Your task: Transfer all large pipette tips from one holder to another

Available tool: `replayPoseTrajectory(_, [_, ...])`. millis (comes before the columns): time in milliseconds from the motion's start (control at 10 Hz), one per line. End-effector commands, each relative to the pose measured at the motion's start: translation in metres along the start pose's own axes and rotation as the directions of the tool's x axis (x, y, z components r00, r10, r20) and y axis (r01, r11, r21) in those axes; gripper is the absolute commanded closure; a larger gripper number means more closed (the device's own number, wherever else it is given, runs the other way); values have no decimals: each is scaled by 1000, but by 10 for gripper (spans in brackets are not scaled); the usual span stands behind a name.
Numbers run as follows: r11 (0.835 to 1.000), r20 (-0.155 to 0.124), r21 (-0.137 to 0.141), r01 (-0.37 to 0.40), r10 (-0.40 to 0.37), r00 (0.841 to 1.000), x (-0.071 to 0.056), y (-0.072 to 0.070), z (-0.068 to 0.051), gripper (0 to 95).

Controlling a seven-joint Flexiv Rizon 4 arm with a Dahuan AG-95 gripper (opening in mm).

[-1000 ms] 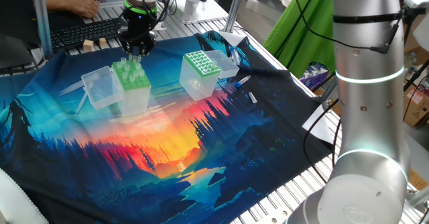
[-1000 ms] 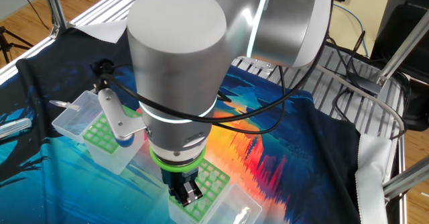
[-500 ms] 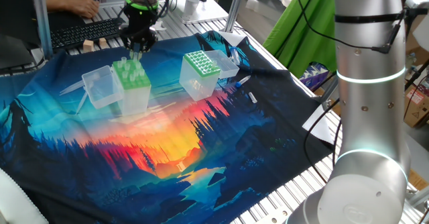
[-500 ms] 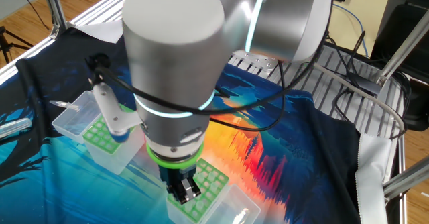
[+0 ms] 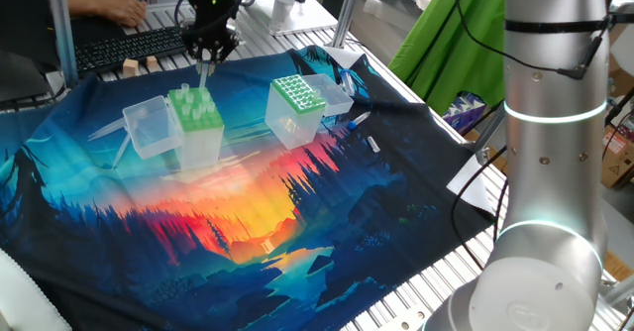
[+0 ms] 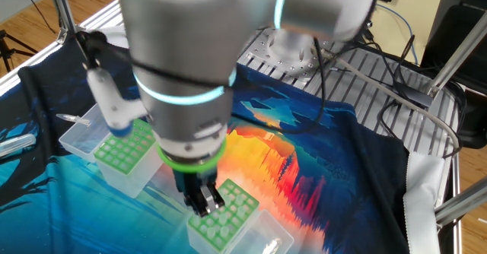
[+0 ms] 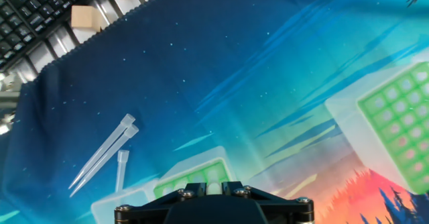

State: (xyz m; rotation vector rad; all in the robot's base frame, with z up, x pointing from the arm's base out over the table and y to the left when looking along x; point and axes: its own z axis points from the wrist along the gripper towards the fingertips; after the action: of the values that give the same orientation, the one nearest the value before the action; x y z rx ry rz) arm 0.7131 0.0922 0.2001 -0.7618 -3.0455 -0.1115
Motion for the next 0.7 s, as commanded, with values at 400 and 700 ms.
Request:
replayPoseTrajectory(400, [1000, -8, -2, -2, 2, 1000, 1, 0, -33, 950])
replayPoseTrajectory(700, [1000, -5, 19, 25, -25, 1000, 0, -3, -49, 950])
